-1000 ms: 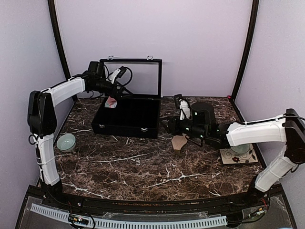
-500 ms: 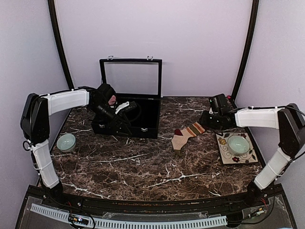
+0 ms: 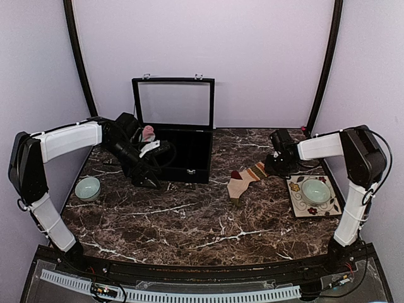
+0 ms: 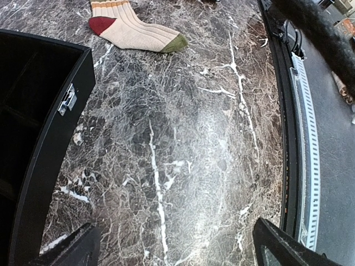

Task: Roll the socks
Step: Pick up the sock from the center of the board.

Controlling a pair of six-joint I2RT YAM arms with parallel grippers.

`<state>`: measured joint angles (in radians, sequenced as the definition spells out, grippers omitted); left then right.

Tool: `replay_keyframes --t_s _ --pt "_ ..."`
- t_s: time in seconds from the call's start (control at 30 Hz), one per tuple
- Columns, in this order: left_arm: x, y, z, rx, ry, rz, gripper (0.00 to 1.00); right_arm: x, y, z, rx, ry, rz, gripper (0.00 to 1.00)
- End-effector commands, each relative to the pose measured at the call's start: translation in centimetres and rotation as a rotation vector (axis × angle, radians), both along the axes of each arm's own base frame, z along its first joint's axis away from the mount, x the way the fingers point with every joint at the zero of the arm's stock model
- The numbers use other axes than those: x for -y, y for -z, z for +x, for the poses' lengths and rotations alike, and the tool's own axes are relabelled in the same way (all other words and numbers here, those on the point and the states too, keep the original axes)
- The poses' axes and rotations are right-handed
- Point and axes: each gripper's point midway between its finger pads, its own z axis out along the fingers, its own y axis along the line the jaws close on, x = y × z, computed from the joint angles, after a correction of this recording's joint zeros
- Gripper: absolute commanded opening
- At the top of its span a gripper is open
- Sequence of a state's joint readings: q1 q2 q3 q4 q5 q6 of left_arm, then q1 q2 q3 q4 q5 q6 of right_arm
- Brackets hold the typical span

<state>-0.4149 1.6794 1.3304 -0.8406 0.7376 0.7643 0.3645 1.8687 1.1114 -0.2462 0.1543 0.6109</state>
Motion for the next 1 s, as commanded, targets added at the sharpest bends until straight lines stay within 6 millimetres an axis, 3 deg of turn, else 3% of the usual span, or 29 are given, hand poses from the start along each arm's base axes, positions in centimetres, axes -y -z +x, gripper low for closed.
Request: replay_keyframes --t_s 0.0,0.27,0.47,0.57,0.63,0.83,0.97 --pt "-1.0 -0.3 -0.6 0.008 -0.013 0.034 0.99 1.2 -0.2 1.2 0.012 0.035 -0.019 0.33" --pt "-1.0 -1.0 -0.4 0.005 -0.041 0.033 0.99 1.6 0.6 3.7 0.009 0.052 -0.011 0.24" --pt "-1.0 -1.4 -0.3 0.005 -0.058 0.031 0.99 1.1 2.0 3.6 -0.025 0.044 0.01 0.22" --pt "-1.1 -1.4 -0.3 0.007 -0.063 0.035 0.99 1.1 2.3 3.2 -0.038 0.044 0.009 0.41" --pt "-1.1 -1.5 -0.4 0.005 -0.066 0.034 0.99 1.3 2.4 3.0 -0.039 0.046 0.0 0.46" --pt "-1.1 -1.8 -0.2 0.008 -0.086 0.028 0.99 2.0 3.0 3.3 -0.038 0.077 -0.032 0.26" --pt "-1.2 -1.7 -0.2 0.014 -0.096 0.032 0.99 1.3 3.6 3.6 -0.037 0.068 0.001 0.1"
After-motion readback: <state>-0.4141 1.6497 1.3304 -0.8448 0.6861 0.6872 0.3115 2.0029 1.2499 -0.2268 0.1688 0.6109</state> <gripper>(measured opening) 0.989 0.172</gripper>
